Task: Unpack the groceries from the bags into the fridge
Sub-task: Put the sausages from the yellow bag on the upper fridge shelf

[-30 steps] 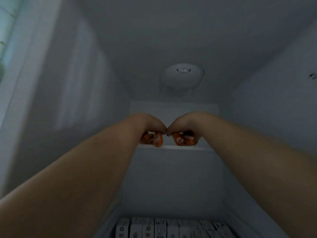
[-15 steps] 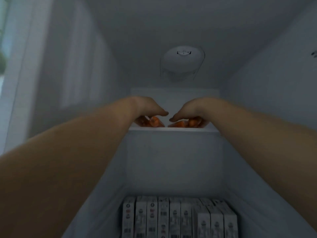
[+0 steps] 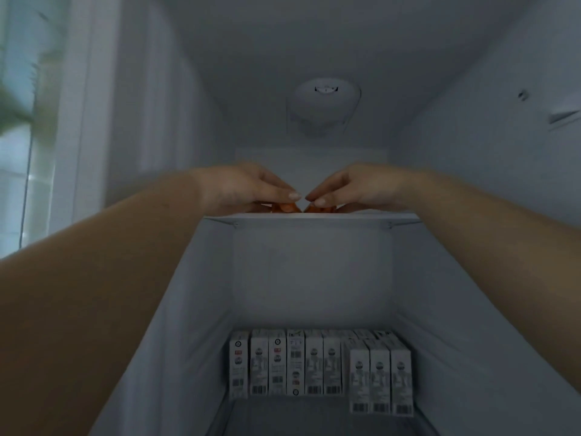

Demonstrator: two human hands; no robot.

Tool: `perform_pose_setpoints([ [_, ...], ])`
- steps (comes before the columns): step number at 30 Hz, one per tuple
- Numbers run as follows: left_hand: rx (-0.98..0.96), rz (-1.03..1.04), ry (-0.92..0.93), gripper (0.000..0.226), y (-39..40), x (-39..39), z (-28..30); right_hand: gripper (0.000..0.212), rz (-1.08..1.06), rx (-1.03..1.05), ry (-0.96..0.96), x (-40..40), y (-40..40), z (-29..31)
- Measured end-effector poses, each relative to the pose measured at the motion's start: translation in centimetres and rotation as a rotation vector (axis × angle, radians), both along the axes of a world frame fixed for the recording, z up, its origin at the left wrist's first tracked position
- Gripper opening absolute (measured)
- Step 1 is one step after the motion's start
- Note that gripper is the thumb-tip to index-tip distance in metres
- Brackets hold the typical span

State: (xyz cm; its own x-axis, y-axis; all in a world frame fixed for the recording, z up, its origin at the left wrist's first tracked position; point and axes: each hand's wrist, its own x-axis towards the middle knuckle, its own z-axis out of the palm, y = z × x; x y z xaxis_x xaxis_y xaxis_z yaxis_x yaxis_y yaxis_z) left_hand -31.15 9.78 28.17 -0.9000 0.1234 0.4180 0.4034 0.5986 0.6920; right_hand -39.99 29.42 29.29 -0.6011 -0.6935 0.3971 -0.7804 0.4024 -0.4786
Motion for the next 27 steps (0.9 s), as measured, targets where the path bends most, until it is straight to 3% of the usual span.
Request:
perform_pose_setpoints([
  [2,-0.036,0.028,0.051,0.005,-0.2,0.1,-0.2,0.025,-0.018,-0.023,0.041,0.0,0.1,-0.2],
  [5,-0.176,0.228,0.190,0.006,-0.4,0.0,-0.4,0.023,-0.032,-0.052,0.116,0.1,0.0,-0.6],
  [12,-0.204,0.376,0.375,0.021,-0.2,-2.2,-1.4,0.020,-0.038,-0.084,0.184,-0.1,-0.2,-0.9],
  [19,-0.260,0.267,0.327,0.017,-0.4,-2.7,-0.6,0.018,-0.030,-0.041,0.201,-0.3,-0.6,-0.8],
  [27,-0.089,0.199,0.306,0.015,-0.3,-3.0,-0.6,0.020,-0.053,-0.095,0.170,-0.6,-0.9,-1.0],
])
